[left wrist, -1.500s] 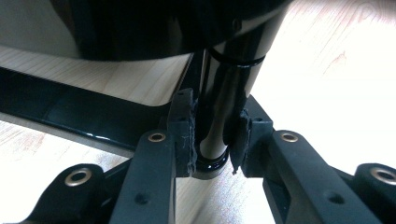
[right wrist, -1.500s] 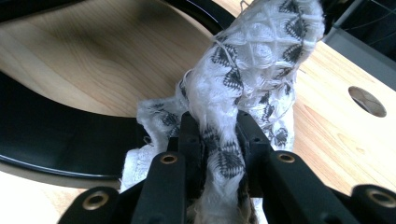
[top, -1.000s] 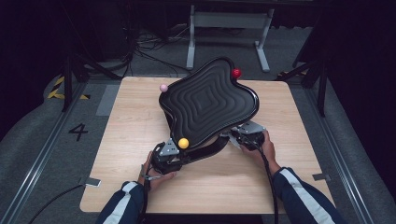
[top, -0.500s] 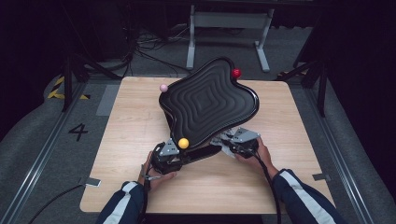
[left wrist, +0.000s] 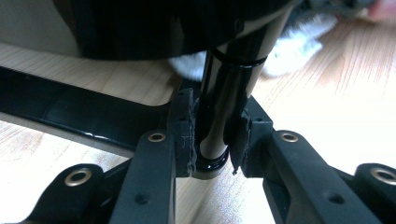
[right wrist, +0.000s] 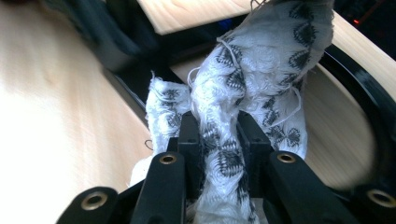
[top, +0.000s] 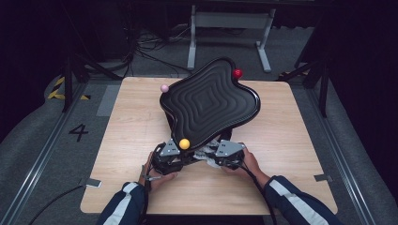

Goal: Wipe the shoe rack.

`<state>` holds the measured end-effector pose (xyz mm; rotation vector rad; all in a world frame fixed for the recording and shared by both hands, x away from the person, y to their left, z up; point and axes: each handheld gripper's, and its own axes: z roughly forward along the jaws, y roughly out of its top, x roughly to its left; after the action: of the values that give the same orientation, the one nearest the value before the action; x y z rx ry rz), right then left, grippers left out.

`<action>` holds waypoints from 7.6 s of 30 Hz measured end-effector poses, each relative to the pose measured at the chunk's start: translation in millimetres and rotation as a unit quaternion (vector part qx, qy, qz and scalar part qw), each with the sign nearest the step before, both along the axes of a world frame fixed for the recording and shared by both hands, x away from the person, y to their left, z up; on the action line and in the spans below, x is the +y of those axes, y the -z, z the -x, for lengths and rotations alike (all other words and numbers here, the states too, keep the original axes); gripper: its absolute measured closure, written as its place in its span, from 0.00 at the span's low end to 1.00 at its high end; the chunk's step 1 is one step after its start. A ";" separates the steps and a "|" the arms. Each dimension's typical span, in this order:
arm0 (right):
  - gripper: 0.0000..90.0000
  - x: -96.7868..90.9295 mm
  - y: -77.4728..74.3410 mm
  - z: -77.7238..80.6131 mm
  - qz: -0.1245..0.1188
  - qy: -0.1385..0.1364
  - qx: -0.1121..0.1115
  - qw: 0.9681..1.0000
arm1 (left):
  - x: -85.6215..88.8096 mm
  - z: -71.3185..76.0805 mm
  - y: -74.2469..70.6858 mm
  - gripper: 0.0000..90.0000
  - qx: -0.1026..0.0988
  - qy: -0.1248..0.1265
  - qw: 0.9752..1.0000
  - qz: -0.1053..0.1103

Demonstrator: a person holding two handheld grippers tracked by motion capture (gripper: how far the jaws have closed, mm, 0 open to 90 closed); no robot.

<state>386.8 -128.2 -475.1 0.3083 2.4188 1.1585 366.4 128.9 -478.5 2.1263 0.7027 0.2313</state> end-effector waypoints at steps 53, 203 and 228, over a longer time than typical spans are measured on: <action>0.84 -69.0 -0.3 -49.3 0.013 0.155 -0.027 0.987 | -0.2 0.4 0.2 0.79 -0.004 0.000 1.000 0.001; 0.82 -87.7 -63.1 37.4 -0.087 0.095 -0.062 0.990 | -26.6 3.5 -9.3 0.67 -0.040 0.033 0.998 -0.025; 0.84 -7.6 -63.1 54.5 -0.051 -0.012 -0.118 0.992 | -30.0 -4.4 -1.0 0.82 -0.038 0.019 0.999 0.003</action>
<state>332.3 -135.8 -412.0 0.1632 2.1692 1.2570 370.8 98.9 -477.5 2.1121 0.6175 0.2880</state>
